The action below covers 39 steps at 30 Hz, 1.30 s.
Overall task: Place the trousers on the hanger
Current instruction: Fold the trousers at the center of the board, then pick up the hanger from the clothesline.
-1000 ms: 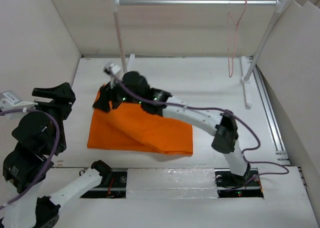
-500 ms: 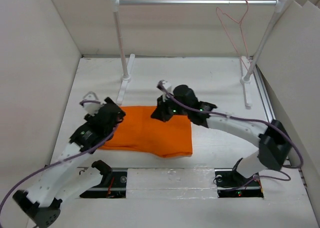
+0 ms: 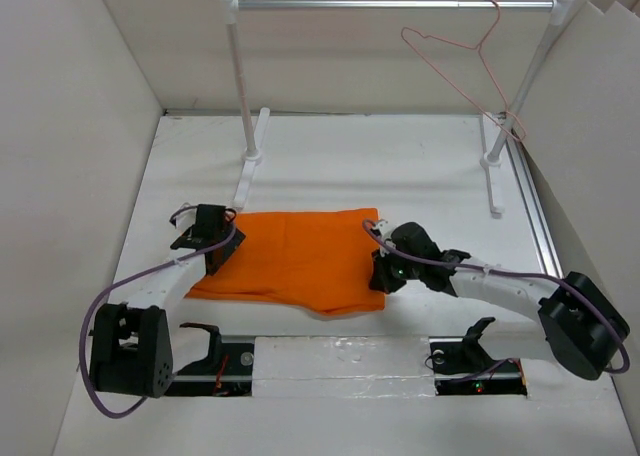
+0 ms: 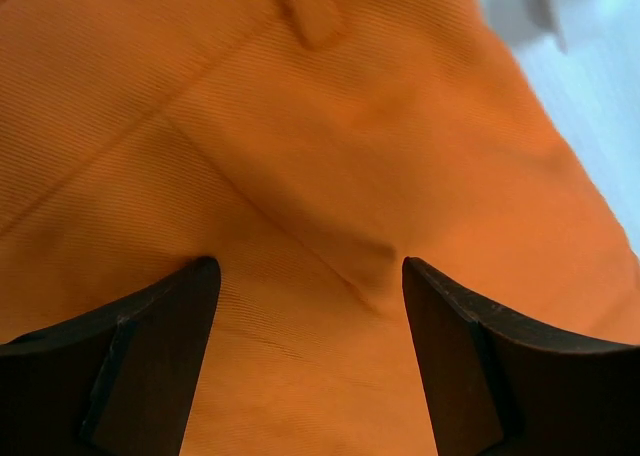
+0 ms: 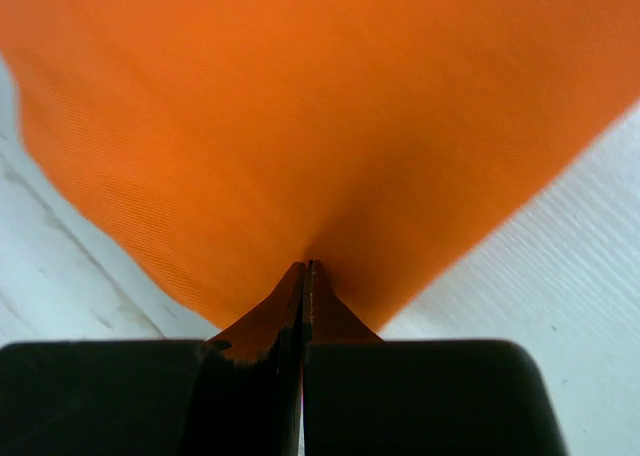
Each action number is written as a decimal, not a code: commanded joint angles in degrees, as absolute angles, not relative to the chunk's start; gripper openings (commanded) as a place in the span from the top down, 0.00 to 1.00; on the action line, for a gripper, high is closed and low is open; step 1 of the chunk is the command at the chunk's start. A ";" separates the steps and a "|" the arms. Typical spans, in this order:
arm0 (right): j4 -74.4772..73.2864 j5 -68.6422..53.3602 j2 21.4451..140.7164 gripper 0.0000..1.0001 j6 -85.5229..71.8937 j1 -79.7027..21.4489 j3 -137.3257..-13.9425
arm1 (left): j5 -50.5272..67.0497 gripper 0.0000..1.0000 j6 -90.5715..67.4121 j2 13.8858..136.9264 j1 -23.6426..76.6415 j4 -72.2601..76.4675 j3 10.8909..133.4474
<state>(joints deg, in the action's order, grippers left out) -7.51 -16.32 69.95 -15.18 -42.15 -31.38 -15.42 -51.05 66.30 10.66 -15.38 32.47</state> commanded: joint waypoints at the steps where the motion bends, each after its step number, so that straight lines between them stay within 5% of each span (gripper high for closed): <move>1: -4.05 -15.12 71.97 1.00 -15.38 -39.39 -28.39 | -7.14 0.29 -48.17 64.70 3.10 -11.69 28.23; 7: -15.26 -16.89 69.45 1.00 -9.52 -39.29 -42.90 | -3.43 0.28 -46.23 60.66 0.35 -13.35 30.31; 10: -25.38 -12.50 67.33 0.79 -3.11 -38.77 -56.38 | -0.71 0.28 -44.30 57.76 0.35 -13.28 36.63; 11: -27.23 -11.26 67.06 0.61 -1.16 -37.72 -65.39 | -0.27 0.29 -43.77 57.40 0.96 -13.10 40.57; 12: -30.20 -10.12 67.32 0.54 1.47 -36.40 -70.00 | -0.26 0.31 -42.55 57.22 2.01 -12.66 42.52; 13: -32.06 -9.59 68.63 0.46 6.71 -30.38 -78.49 | -0.26 0.44 -40.97 58.09 6.28 -12.57 46.98; 14: -32.08 -9.58 69.43 0.45 6.77 -30.32 -82.58 | -0.26 0.44 -40.96 58.10 6.33 -12.57 49.02; 15: -32.78 -10.02 70.48 0.46 8.16 -27.71 -86.10 | 1.56 0.53 -39.65 58.79 7.89 -12.66 50.96; 16: -32.87 -11.76 71.62 0.57 10.17 -22.38 -89.70 | 1.58 0.77 -38.94 60.45 11.39 -12.66 52.80; 17: -33.13 -13.08 72.67 1.00 11.07 -19.37 -93.22 | 1.67 0.88 -38.15 61.43 13.34 -12.66 56.04; 19: -32.35 -17.03 76.28 1.00 12.99 -13.74 -102.37 | 1.41 1.00 -36.31 63.98 16.68 -12.92 58.79; 22: -30.59 -22.74 81.98 1.00 14.50 -3.01 -110.20 | -1.65 1.00 -33.24 66.52 24.32 -11.69 61.52; 23: -30.93 -24.16 83.57 0.93 14.50 1.97 -112.48 | -2.80 1.00 -32.70 67.14 28.35 -11.86 62.74; 26: -32.52 -31.18 90.25 0.38 14.41 7.54 -117.94 | -2.29 0.97 -31.82 69.43 31.63 -12.39 62.93; 29: -35.33 -35.69 95.79 0.23 16.08 11.33 -121.29 | 2.02 0.73 -31.90 69.26 31.64 -10.55 59.87; 31: -37.52 -34.55 97.72 0.20 18.70 11.87 -122.34 | 2.99 0.45 -31.47 68.47 31.64 -10.11 58.72; 32: -37.62 -34.54 99.04 0.19 19.24 11.87 -122.08 | 3.25 0.40 -31.20 68.38 31.64 -10.02 57.84; 37: -37.01 -36.12 101.34 0.20 20.74 12.92 -118.75 | 3.07 0.35 -29.97 68.12 31.64 -10.99 56.43; 39: -34.91 -36.30 100.12 0.28 20.74 12.92 -114.64 | 3.42 0.36 -29.97 68.29 31.64 -10.72 55.72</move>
